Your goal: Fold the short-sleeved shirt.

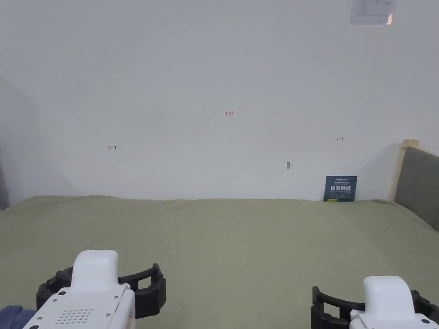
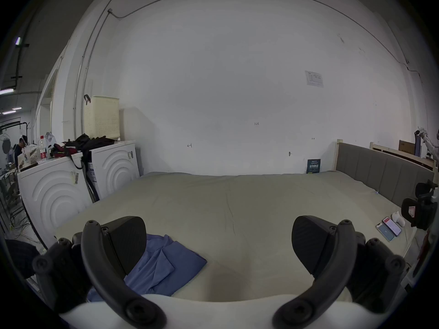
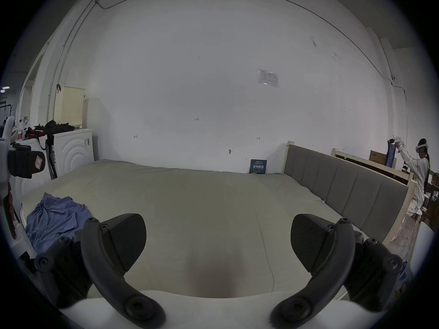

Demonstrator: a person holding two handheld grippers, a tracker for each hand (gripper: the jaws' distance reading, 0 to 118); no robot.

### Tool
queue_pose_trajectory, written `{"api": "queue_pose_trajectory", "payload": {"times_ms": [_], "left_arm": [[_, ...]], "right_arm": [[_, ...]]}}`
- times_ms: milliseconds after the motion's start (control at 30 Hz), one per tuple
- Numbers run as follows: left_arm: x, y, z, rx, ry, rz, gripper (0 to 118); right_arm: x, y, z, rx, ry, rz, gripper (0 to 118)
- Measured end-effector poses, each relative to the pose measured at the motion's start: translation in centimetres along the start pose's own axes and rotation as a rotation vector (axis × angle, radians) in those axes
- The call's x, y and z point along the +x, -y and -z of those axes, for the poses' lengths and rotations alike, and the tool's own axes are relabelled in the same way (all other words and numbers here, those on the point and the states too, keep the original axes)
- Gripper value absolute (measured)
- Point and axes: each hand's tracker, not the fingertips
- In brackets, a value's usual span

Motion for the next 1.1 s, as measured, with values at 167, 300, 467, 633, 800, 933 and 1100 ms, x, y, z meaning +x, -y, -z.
{"api": "queue_pose_trajectory", "payload": {"times_ms": [167,300,467,633,800,933,1100], "left_arm": [[-0.1,-0.2,-0.1,-0.006,-0.004,0.004,118],[0.0,-0.1,-0.2,-0.001,-0.001,0.013,118],[-0.2,-0.2,-0.3,-0.014,0.053,0.004,61],[-0.1,-0.2,-0.3,-0.042,0.035,0.02,0],[0.1,0.1,-0.3,-0.031,0.03,0.008,0],[0.0,0.2,-0.2,-0.037,0.032,0.0,0],[-0.4,0.3,-0.3,-0.035,0.022,-0.008,0]], "right_arm": [[0.3,0.0,0.1,-0.004,0.005,0.001,118],[0.5,-0.1,0.1,-0.009,0.012,0.006,118],[0.8,-0.2,-0.1,-0.029,-0.002,0.007,86],[1.2,-0.4,-0.8,-0.001,0.054,0.002,0],[1.5,-0.3,-1.0,-0.011,0.064,-0.006,0],[1.8,-0.1,-0.9,-0.016,0.066,0.016,0],[1.4,0.1,-0.4,-0.024,0.057,0.012,0]]}}
